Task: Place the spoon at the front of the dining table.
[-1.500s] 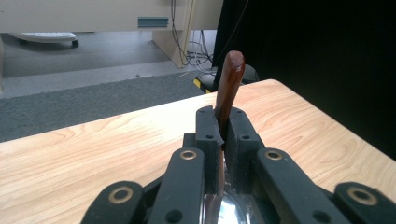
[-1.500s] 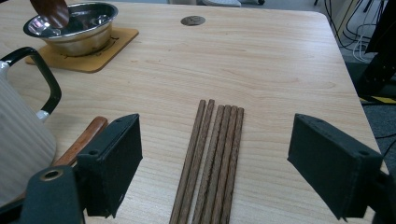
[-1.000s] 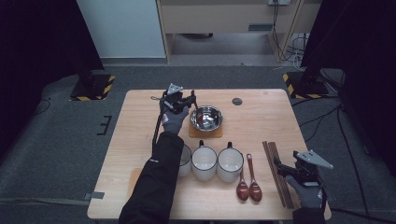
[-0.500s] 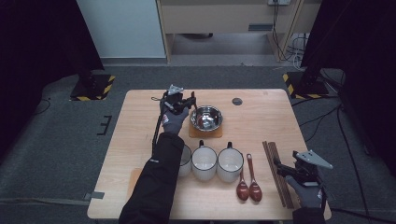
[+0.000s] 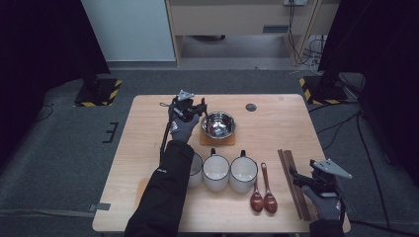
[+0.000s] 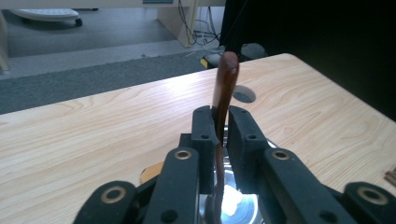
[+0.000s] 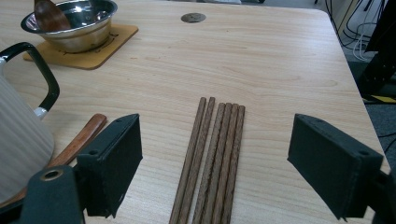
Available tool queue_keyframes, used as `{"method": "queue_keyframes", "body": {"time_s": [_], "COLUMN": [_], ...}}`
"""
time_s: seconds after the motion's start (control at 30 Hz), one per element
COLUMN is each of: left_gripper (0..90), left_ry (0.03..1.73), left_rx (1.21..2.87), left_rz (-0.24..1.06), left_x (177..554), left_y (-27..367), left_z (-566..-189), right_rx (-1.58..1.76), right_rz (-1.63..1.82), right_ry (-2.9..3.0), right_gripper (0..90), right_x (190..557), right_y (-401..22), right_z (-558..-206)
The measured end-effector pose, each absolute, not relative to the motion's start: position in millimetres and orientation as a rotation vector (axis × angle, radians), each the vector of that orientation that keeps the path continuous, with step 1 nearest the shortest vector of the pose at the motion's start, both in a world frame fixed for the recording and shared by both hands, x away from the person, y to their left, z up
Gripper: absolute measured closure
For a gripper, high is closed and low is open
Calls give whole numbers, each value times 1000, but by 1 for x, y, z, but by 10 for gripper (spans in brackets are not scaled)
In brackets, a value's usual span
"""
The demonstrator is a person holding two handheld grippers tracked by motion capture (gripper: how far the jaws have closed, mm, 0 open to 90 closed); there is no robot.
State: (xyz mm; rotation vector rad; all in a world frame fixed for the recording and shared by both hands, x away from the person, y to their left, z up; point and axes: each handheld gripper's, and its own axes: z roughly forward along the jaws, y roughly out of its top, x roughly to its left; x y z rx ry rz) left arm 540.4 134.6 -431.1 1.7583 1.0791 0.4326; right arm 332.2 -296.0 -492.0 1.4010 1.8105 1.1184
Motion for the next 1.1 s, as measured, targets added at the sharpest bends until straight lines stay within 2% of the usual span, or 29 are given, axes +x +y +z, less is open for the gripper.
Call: {"method": "queue_keyframes", "body": {"time_s": [0.43,0.6,1.1], "left_gripper": [655,575,524], "left_ry": [1077,1070,1116], "left_rx": [1830,1870,1916], "left_rz": [514,540,497], "left_x": [540,539,537], "left_y": [144,147,160], "left_z": [-431,-436,-463], "right_rx": [1382,1381,1360], "right_rz": [1111,1111,1106], "right_ry": [1816,1815,1854], "right_gripper": [175,176,191], "right_x": [332,332,333], "right_y": [-294,-294,-288], "right_z": [-492,-492,-494]}}
